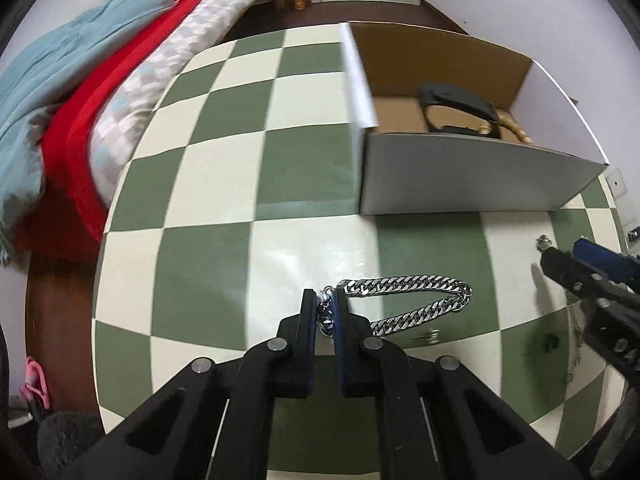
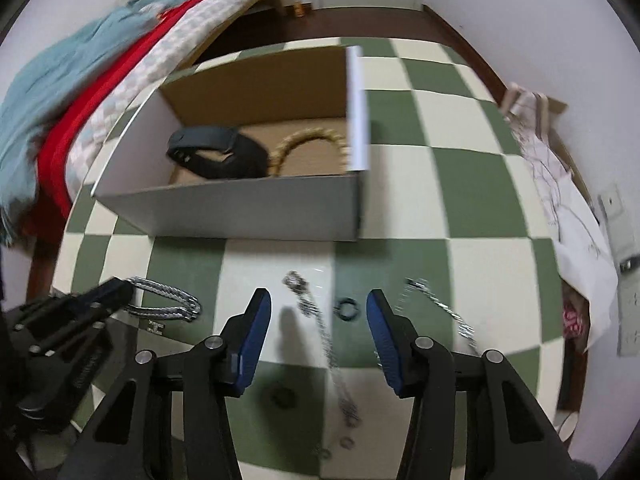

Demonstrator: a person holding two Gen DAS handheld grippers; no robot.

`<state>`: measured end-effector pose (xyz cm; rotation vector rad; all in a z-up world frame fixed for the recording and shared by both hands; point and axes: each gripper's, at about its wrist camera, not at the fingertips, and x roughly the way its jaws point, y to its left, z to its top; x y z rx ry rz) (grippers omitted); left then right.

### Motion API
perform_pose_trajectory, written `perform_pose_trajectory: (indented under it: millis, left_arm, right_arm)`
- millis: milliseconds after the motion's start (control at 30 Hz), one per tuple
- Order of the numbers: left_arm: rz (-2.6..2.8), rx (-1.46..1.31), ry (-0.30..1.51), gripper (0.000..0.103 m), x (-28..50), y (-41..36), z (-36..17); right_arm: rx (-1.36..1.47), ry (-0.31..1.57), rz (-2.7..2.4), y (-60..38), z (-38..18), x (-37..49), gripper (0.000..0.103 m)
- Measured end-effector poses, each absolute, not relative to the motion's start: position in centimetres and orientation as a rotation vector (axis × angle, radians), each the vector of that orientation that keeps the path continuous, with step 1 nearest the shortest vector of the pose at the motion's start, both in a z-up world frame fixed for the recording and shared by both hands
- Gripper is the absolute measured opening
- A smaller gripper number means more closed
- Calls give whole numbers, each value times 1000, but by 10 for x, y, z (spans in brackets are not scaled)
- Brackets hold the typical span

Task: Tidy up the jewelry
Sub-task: 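Grasp the thick silver chain bracelet with the left gripper while the right gripper grasps a thin silver chain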

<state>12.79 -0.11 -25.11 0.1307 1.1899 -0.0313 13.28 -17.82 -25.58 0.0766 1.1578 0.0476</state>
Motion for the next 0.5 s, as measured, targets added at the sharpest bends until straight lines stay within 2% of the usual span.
perform_pose_trajectory:
  millis: [167, 233, 267, 300, 500]
  left_arm:
    - [-31, 129, 1185, 5, 125, -1, -249]
    - [-32, 124, 1185, 5, 128, 0, -249]
    - [-33, 120, 1186, 5, 132, 4, -251]
    - [-34, 117, 1187, 5, 134, 5, -251]
    - [-36, 107, 1188, 5, 137, 7, -252]
  right_arm:
    - [-11, 1143, 39, -160, -261, 134, 46]
    - [-26, 1140, 37, -157, -262, 134, 41]
    - [-20, 1153, 43, -156, -263, 134, 33]
    - [-24, 1146, 39, -155, -263, 134, 31]
    - [-37, 1138, 30, -154, -265, 131, 30]
